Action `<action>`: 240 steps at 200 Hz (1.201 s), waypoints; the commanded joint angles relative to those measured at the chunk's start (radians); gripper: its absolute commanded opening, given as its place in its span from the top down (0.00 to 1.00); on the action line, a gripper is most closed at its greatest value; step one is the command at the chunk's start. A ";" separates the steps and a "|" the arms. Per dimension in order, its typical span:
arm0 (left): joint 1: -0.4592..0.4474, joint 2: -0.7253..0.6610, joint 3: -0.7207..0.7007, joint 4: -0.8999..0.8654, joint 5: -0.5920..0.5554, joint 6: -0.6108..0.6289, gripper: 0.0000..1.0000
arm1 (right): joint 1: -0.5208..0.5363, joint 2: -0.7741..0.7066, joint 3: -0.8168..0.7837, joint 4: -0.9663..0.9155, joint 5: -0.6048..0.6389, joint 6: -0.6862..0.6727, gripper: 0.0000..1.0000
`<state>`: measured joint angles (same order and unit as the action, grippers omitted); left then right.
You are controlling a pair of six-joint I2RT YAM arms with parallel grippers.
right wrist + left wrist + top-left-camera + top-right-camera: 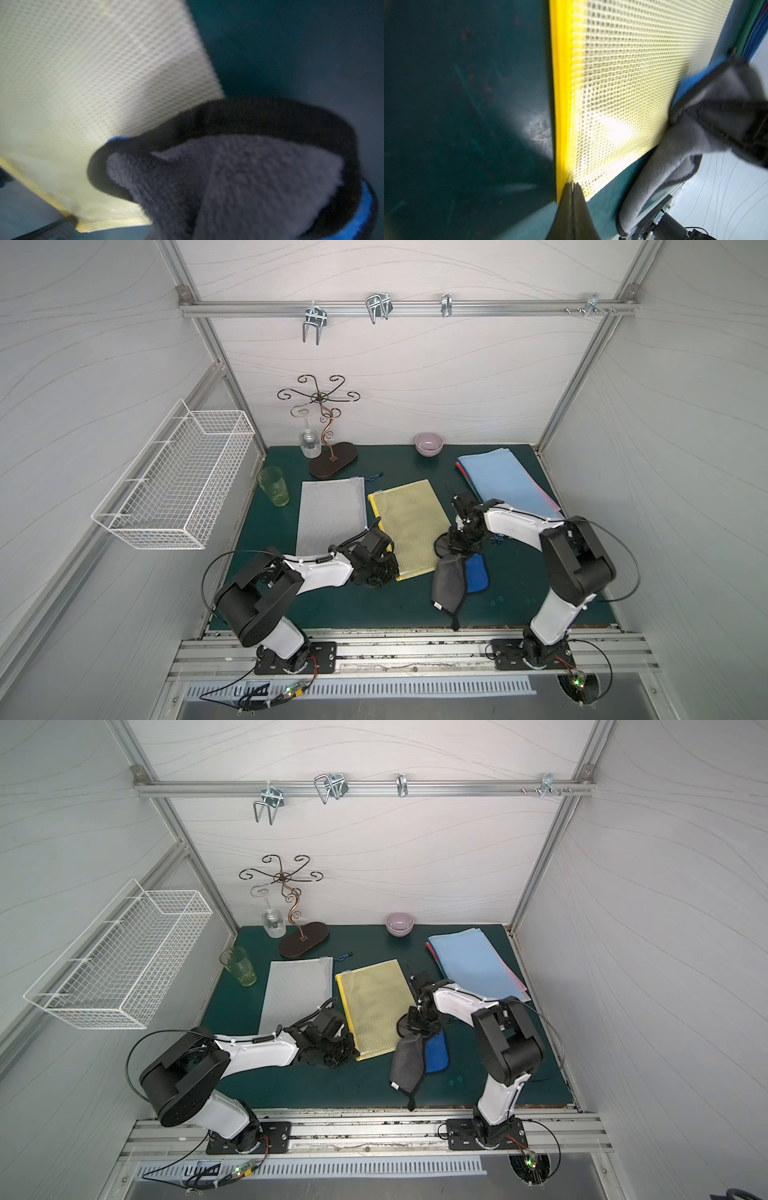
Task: Wipe the document bag
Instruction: Wipe the dirt from the document bag, then place the cleaning item at the center of the board.
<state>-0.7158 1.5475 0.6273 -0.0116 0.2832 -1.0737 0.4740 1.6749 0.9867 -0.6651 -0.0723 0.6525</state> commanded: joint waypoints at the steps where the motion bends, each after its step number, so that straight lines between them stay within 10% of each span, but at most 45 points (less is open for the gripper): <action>1: 0.003 0.020 0.015 -0.069 -0.039 0.030 1.00 | -0.040 -0.160 -0.091 -0.092 0.100 0.118 0.98; 24: -0.030 -0.038 0.062 -0.111 -0.081 0.083 1.00 | -0.042 -0.276 -0.135 -0.083 0.110 0.126 0.81; 37: -0.066 -0.081 0.106 -0.140 -0.104 0.127 1.00 | -0.044 -0.284 -0.138 -0.086 0.098 0.105 0.48; 60: -0.133 -0.137 0.188 -0.173 -0.132 0.191 1.00 | -0.046 -0.302 -0.153 -0.101 0.092 0.103 0.30; 74: -0.170 -0.146 0.238 -0.188 -0.134 0.225 0.93 | -0.048 -0.316 -0.167 -0.099 0.094 0.113 0.02; 240: -0.310 0.552 0.745 0.001 0.467 0.150 0.82 | -0.294 -0.441 -0.238 -0.086 -0.043 0.151 0.01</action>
<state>-1.0267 1.9987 1.2907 0.0307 0.6697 -0.8612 0.2127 1.2480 0.7685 -0.7391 -0.0578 0.7963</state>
